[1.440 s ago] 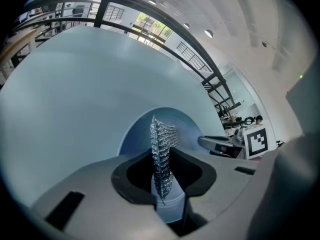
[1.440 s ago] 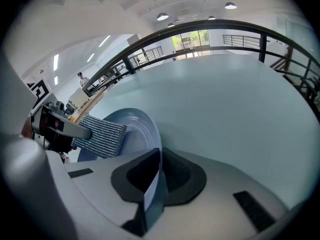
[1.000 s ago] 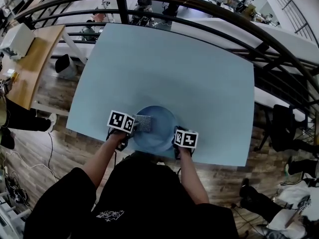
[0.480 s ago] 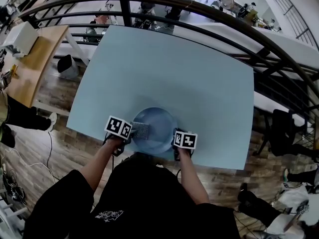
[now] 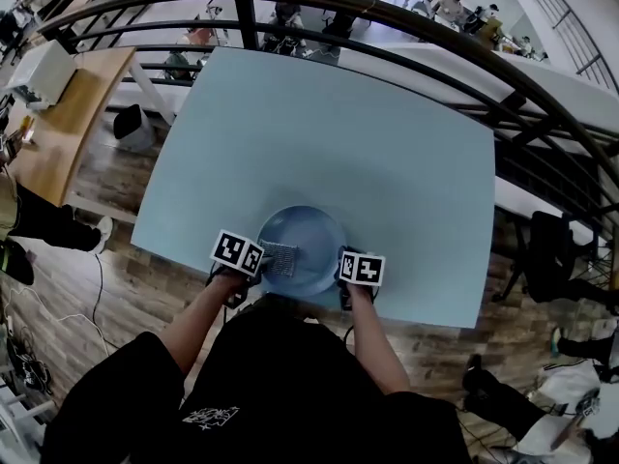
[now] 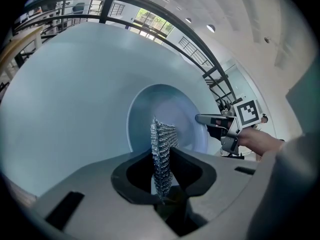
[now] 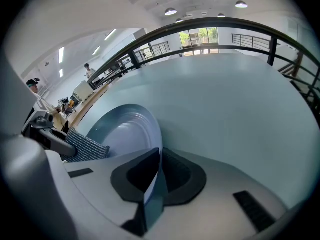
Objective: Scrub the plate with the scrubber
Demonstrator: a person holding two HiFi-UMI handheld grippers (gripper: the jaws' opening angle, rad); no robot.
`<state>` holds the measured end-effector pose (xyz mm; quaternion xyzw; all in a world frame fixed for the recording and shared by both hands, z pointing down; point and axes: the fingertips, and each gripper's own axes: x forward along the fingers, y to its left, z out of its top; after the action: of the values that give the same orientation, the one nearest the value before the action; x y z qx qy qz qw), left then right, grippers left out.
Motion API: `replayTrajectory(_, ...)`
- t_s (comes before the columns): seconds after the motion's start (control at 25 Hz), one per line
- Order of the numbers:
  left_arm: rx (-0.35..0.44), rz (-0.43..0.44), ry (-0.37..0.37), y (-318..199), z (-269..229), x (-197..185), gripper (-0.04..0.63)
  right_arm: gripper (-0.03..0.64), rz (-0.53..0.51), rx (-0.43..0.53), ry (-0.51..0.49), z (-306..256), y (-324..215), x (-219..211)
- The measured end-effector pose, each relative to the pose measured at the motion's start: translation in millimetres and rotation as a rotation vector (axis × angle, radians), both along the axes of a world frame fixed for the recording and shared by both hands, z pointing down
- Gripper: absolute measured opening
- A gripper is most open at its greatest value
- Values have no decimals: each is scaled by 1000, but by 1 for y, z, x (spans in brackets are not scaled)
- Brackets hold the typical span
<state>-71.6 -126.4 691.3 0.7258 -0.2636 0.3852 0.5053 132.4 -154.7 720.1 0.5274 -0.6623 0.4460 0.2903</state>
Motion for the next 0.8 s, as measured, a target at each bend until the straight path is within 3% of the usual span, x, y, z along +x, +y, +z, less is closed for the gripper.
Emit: replayTrajectory(0.8,-1,146,49,2,5,72,98,20,14,7,-14,1,1,-1)
